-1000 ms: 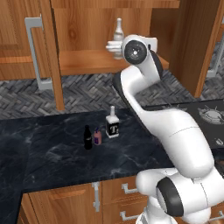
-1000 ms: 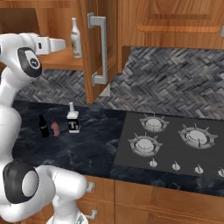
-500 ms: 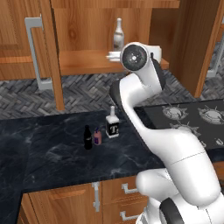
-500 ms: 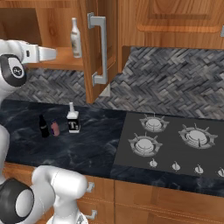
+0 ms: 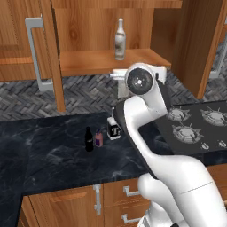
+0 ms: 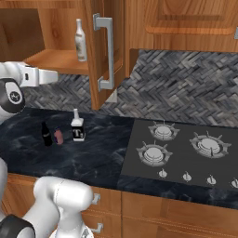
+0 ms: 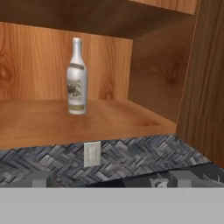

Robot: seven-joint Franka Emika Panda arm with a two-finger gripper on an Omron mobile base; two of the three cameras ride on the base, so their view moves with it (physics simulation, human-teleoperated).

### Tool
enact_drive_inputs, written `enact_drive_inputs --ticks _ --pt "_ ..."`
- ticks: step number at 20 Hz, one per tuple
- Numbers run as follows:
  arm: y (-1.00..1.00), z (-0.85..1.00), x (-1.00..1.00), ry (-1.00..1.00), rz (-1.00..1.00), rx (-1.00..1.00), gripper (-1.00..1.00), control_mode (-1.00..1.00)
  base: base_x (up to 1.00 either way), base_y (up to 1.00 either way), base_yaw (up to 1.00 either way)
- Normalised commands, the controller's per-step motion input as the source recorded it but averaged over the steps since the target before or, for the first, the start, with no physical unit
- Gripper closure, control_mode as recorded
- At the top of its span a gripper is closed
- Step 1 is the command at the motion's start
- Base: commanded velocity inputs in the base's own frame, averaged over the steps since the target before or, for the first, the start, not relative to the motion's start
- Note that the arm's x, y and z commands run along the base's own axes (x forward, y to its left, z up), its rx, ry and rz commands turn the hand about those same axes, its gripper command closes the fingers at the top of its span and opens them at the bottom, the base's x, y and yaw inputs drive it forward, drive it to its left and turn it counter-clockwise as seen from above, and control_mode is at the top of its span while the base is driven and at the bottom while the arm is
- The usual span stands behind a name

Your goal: Sort all alcoholic drinks to one cabinet, and non-alcoholic drinks to the other.

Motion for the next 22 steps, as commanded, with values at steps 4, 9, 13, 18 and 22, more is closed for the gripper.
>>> enact_drive_inputs --ticks 4,9,13,18,22 --pt "0.0 -0.38 -0.2 0.01 0.0 0.02 -1.0 -1.0 0.0 0.0 0.0" --pt "0.0 -0.39 -0.22 0.05 0.01 0.01 -1.0 -1.0 0.0 0.0 0.0" --pt "0.0 -0.34 -0.08 0.04 0.02 0.0 -1.0 -1.0 0.0 0.0 0.0" --pt "0.0 -0.33 -0.01 0.07 0.04 0.01 -1.0 -1.0 0.0 0.0 0.0" --pt "0.01 -0.35 0.0 0.09 0.08 0.02 -1.0 -1.0 0.0 0.0 0.0"
